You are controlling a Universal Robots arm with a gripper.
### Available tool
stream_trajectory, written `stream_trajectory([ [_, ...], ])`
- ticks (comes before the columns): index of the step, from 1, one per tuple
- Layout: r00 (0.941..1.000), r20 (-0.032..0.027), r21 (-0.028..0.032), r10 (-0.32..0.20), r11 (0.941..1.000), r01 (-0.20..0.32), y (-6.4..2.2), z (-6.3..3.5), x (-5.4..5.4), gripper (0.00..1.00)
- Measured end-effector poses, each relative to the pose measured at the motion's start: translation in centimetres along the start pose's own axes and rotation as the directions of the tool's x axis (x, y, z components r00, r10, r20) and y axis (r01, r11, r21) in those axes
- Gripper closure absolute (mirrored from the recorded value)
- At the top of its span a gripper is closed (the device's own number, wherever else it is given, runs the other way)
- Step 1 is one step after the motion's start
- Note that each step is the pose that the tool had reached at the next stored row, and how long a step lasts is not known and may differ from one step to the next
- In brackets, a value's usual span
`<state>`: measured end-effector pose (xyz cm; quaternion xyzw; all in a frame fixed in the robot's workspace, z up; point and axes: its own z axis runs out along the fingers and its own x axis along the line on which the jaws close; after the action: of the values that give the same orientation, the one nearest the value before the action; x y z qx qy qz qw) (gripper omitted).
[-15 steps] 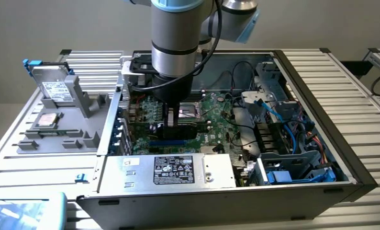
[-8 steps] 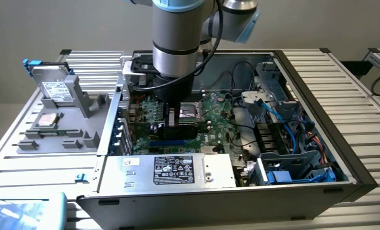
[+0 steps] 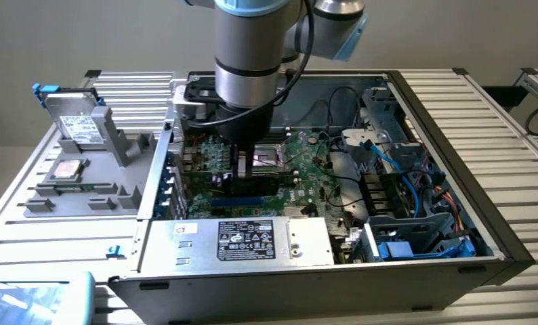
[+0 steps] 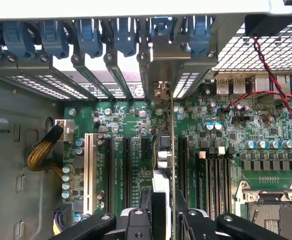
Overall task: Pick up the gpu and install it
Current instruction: 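Insert the gpu into the slot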
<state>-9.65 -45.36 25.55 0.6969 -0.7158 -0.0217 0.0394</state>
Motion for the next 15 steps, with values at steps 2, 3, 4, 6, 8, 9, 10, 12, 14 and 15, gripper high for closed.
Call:
stream_trajectory([
  [2,1.0000,-0.0001,0.0000,0.000,1.0000,0.000,0.06,0.01,0.01,0.72],
  [3,1.0000,-0.0001,0.0000,0.000,1.0000,0.000,0.06,0.02,0.01,0.72],
  [4,1.0000,-0.0001,0.0000,0.000,1.0000,0.000,0.07,0.02,0.01,0.72],
  [6,1.0000,0.0000,0.0000,0.000,1.0000,0.000,0.07,0.03,0.01,0.72],
  [8,1.0000,0.0001,0.0002,0.000,1.0000,0.000,0.06,0.04,-0.02,0.72],
  [9,1.0000,-0.0001,0.0001,0.000,1.0000,0.000,0.07,0.04,-0.02,0.72],
  [10,1.0000,-0.0003,0.0001,0.000,1.0000,0.000,0.06,0.06,-0.02,0.72],
  [12,1.0000,-0.0005,0.0001,0.000,1.0000,0.000,0.05,0.14,-0.02,0.72],
  [14,1.0000,-0.0006,0.0000,0.000,1.0000,0.000,0.05,0.19,-0.02,0.72],
  [15,1.0000,-0.0004,0.0001,0.000,1.0000,0.000,0.05,0.23,-0.02,0.72],
])
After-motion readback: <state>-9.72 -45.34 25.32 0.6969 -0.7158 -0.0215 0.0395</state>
